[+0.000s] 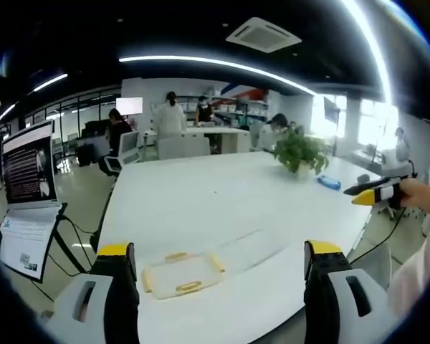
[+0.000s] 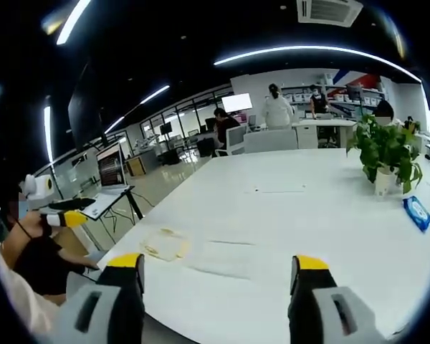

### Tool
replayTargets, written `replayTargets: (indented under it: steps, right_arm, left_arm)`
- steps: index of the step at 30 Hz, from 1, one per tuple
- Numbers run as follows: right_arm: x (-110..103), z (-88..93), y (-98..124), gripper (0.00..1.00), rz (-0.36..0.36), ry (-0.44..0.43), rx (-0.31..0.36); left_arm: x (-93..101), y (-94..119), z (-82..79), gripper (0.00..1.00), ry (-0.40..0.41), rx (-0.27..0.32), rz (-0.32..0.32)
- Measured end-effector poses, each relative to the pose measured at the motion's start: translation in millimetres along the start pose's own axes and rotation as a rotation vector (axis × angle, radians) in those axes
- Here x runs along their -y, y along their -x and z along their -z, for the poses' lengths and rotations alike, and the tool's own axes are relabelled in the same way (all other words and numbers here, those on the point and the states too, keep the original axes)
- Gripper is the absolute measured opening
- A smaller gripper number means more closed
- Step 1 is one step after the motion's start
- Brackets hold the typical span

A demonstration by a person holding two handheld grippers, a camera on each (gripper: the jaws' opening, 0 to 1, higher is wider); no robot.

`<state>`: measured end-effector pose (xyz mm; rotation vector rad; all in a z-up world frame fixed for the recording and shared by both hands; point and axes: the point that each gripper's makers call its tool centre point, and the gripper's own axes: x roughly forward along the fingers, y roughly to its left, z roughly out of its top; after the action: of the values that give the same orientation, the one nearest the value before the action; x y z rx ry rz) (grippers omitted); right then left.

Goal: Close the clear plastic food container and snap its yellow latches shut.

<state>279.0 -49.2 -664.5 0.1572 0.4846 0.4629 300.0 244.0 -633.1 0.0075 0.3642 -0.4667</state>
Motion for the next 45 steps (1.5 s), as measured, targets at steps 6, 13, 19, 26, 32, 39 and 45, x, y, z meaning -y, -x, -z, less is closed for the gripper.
replayTargets:
  steps: [6, 13, 19, 26, 32, 39, 45]
  right_arm:
    - [-2.7, 0.8, -0.6, 0.84, -0.007, -0.002, -0.002]
    - [-1.6, -1.0, 1.1, 0.83, -0.003, 0.0, 0.007]
    - [-1.4, 1.4, 2.9, 0.83, -0.001, -0.007, 0.006]
    - [-2.1, 5.2, 4.4, 0.83, -0.003, -0.01, -0.004]
    - [-1.7, 5.0, 3.8, 0.83, -0.004, -0.011, -0.007]
    - [-2.0, 0.7, -1.5, 0.83, -0.011, -0.008, -0.005]
    - [-1.9, 3.1, -5.9, 0.83, -0.016, -0.012, -0.017]
  left_arm:
    - [-0.4, 0.3, -1.7, 0.97, 0.0, 0.006, -0.001]
    - [-0.1, 2.2, -2.8, 0.97, -0.005, 0.008, 0.0]
    - [-0.5, 3.6, -0.9, 0.97, -0.007, -0.001, 0.0]
    - [3.7, 2.3, 2.7, 0.94, -0.005, -0.015, 0.01]
    - [8.1, -2.4, 4.5, 0.94, 0.003, -0.02, 0.029]
    - [5.7, -7.3, 3.3, 0.94, 0.0, -0.024, 0.034]
    - [2.8, -13.8, 3.7, 0.93, 0.012, -0.026, 0.034]
